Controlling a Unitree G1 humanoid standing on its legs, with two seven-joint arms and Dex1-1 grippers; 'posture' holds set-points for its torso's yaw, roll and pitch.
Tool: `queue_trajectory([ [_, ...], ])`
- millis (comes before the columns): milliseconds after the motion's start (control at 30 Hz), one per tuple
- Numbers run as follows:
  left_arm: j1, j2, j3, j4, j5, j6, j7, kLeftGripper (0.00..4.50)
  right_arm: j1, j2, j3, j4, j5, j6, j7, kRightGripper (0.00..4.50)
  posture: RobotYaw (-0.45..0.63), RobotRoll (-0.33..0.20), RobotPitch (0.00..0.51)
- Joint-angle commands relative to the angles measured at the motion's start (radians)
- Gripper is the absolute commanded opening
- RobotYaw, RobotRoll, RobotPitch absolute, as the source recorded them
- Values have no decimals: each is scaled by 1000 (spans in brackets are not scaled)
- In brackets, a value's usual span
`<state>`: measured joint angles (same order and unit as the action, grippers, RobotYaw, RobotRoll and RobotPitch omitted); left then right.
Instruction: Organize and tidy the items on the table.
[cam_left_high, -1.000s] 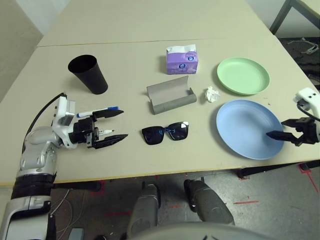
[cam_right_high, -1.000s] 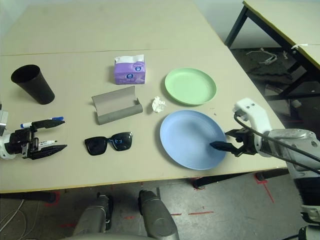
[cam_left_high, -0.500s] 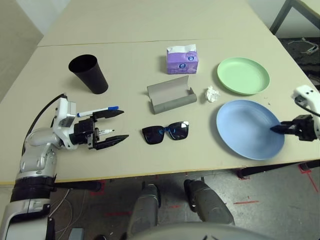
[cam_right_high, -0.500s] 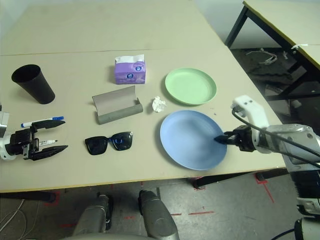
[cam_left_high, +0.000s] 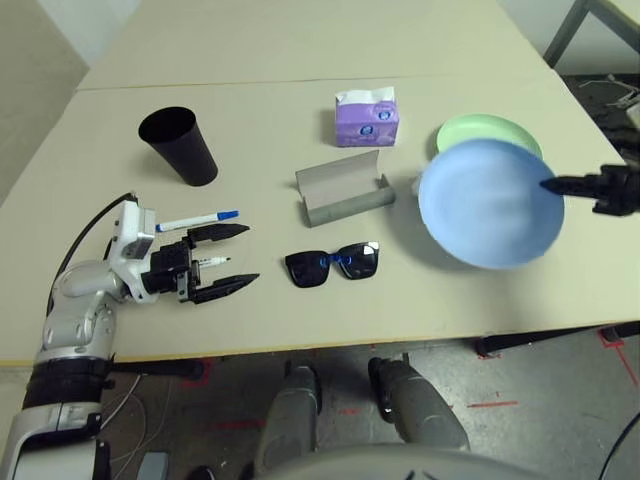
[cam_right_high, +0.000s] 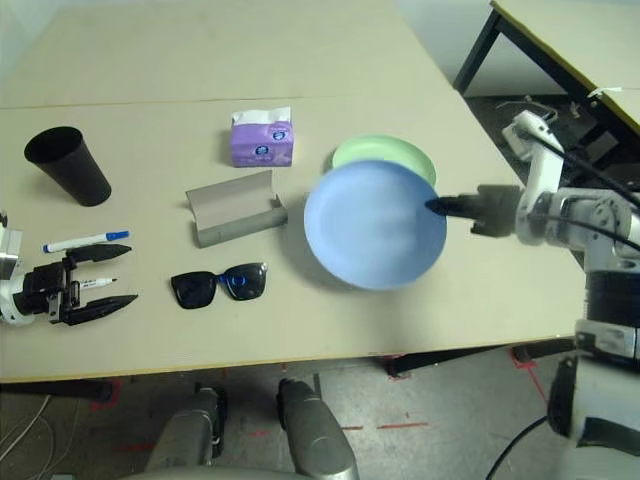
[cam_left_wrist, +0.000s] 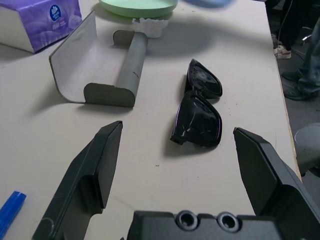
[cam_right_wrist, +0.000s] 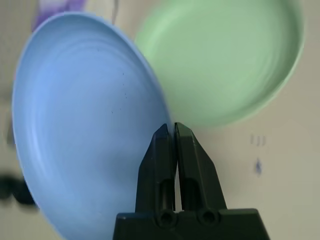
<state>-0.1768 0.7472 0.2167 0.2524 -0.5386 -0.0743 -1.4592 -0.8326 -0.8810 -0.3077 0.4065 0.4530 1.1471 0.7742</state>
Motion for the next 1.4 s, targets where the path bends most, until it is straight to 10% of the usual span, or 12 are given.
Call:
queue_trajectory([
  [33, 6, 3, 0, -20, 4, 4, 3, 4500, -41, 43, -84, 86, -30, -107, -149, 23, -161, 0, 196],
  [733, 41, 24, 29, -43, -9, 16, 24, 4500, -74, 190, -47, 229, -120, -526, -358, 23, -136, 0, 217],
  [1167, 22, 28, 25, -25, -7, 24, 22, 4500, 40, 44, 28, 122, -131, -456, -148, 4347, -156, 0, 219],
  [1400, 6, 21, 17, -11, -11, 33, 4, 4500, 491, -96, 155, -350, -54, -428, 174, 4461, -174, 0, 224],
])
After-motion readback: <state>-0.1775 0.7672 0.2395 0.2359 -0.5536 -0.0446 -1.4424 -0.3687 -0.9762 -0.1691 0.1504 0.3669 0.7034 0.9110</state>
